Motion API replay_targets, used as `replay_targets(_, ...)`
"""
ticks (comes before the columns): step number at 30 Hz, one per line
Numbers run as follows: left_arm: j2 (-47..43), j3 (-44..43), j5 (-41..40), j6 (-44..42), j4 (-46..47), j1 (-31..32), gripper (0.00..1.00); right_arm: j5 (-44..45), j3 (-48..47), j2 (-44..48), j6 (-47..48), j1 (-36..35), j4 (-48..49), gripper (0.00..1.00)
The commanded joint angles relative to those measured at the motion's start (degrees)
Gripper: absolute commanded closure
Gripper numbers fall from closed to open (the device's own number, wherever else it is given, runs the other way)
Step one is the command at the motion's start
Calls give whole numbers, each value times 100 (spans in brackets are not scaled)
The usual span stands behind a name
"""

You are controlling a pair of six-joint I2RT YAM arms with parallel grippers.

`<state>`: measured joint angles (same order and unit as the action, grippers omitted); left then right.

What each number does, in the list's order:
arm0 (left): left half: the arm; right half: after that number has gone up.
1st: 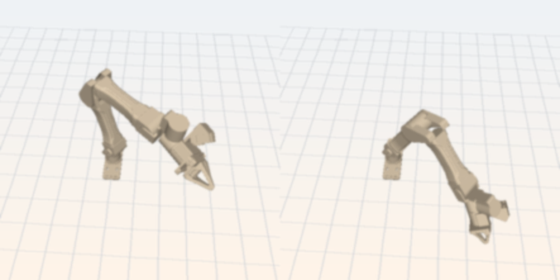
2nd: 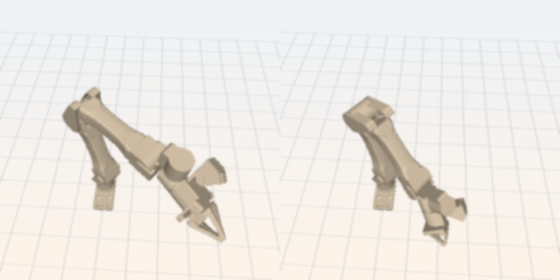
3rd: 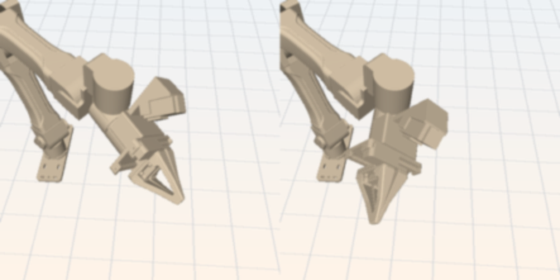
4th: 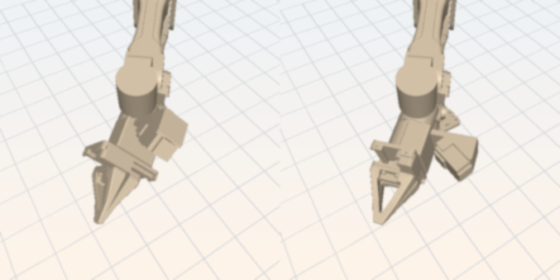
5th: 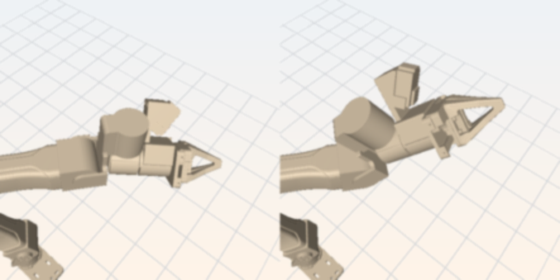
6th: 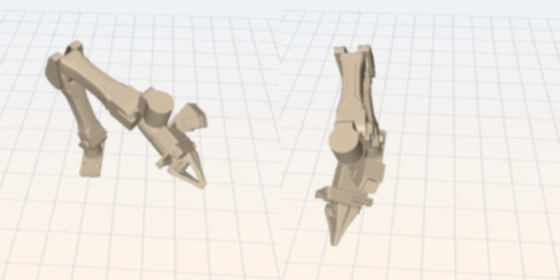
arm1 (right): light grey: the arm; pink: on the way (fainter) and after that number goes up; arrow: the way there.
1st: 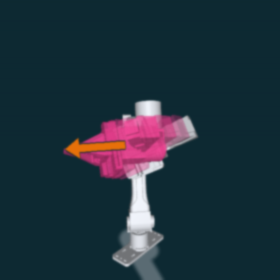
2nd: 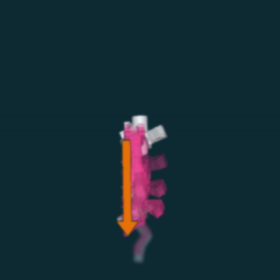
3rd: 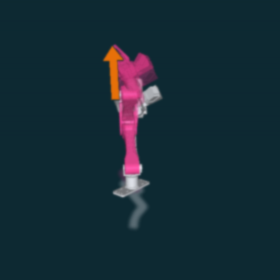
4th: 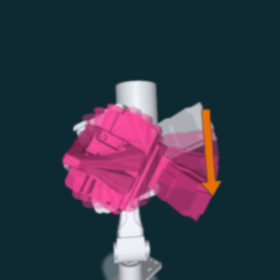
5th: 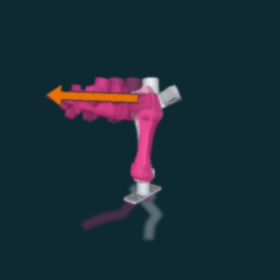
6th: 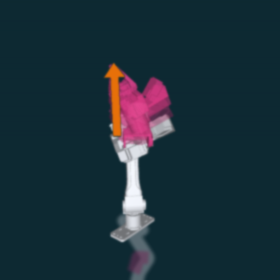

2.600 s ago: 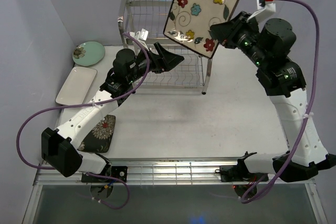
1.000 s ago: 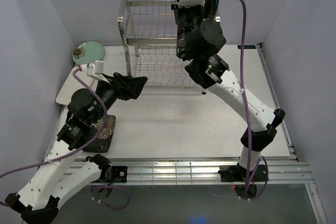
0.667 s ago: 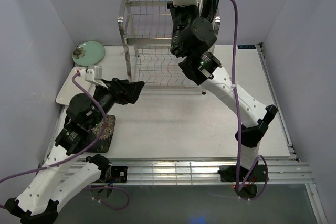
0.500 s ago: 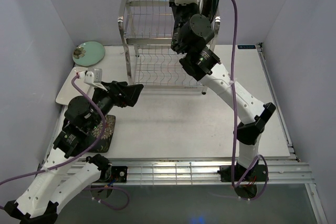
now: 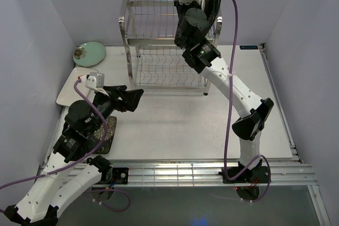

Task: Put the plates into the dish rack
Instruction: Insert the plate into the dish rack.

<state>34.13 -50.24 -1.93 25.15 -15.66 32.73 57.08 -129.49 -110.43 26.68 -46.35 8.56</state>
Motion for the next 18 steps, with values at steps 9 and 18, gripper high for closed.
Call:
replay_targets(9, -117, 67, -26, -106, -78, -21, 2, -514, -252, 154, -646, 152, 911, 92)
replay_targets(18, -91, 84, 0, -107, -78, -21, 2, -400, -331, -31, -752, 152, 779, 92)
